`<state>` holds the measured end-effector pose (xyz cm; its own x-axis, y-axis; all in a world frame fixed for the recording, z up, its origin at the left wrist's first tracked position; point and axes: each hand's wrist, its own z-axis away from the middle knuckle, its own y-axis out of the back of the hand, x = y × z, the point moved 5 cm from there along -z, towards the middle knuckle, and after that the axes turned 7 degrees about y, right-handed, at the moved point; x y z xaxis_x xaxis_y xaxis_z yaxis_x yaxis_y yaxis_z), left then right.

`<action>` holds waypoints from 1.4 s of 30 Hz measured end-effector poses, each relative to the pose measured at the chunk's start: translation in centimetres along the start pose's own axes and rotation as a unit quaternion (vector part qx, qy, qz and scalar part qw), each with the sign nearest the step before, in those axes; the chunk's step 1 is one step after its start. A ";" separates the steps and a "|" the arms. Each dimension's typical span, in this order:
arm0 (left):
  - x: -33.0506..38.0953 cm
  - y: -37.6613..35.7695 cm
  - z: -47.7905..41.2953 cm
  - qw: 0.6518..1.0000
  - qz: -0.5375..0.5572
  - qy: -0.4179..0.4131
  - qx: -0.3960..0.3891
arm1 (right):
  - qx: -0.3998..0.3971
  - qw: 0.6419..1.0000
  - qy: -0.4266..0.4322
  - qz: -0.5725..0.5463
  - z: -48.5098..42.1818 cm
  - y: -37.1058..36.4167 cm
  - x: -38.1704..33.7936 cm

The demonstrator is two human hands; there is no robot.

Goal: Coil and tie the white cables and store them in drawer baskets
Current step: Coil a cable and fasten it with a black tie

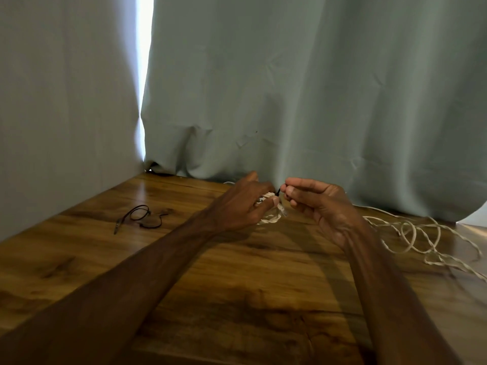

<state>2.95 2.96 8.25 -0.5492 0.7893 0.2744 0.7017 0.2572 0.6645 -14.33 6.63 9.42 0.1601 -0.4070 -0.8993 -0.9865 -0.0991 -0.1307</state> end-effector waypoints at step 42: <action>2.0 -0.5 0.3 0.997 0.021 0.027 -0.075 | 0.000 0.997 0.023 0.080 0.3 0.4 -0.4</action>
<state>1.62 4.62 8.24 -0.5476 0.7649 0.3392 0.6508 0.1344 0.7473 -14.82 7.04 9.57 0.0027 -0.4591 -0.8884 -0.9995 -0.0306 0.0127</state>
